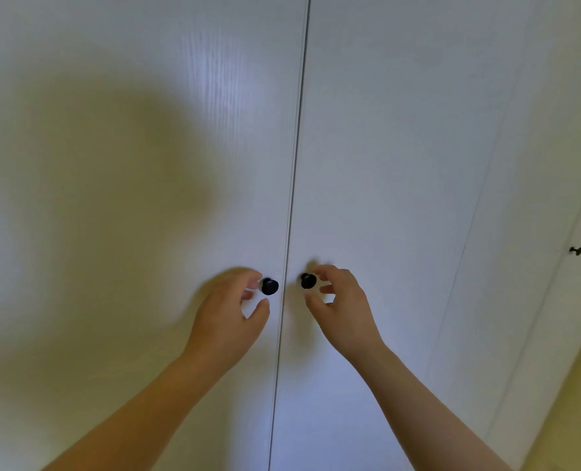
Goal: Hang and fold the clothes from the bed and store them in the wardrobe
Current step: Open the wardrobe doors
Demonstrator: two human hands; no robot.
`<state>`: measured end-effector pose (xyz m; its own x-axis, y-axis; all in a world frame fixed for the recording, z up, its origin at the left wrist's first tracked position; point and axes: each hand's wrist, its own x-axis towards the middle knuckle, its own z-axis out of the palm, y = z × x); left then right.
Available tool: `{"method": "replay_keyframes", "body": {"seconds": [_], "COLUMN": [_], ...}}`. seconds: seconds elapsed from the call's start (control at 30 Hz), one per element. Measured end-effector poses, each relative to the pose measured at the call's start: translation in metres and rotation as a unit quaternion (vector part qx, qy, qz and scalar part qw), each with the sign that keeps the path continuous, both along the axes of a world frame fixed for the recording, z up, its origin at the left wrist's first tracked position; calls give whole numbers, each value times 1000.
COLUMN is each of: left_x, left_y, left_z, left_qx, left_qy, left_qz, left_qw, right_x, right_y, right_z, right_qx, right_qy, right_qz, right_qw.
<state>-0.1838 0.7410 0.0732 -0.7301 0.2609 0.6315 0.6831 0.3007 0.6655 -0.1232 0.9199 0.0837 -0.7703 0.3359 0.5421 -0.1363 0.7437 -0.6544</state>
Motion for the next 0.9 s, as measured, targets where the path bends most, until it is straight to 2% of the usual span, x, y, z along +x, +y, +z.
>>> {"method": "replay_keyframes", "body": {"seconds": [0.17, 0.4, 0.73, 0.9], "left_x": [0, 3, 7, 21], "left_y": [10, 16, 17, 21], "left_z": [-1, 0, 3, 8], "left_qx": [-23, -46, -25, 36], "left_qy": [29, 51, 30, 65], "left_qz": [27, 57, 50, 23], "left_qw": [999, 996, 998, 997], "right_x": [-15, -9, 38, 62], "right_y": [5, 6, 9, 14], "right_z": [1, -7, -12, -16], "right_qx": [36, 2, -33, -30], "right_qy": [-11, -12, 10, 30], "right_qz": [39, 60, 91, 94], "right_qw": [999, 998, 995, 995]}}
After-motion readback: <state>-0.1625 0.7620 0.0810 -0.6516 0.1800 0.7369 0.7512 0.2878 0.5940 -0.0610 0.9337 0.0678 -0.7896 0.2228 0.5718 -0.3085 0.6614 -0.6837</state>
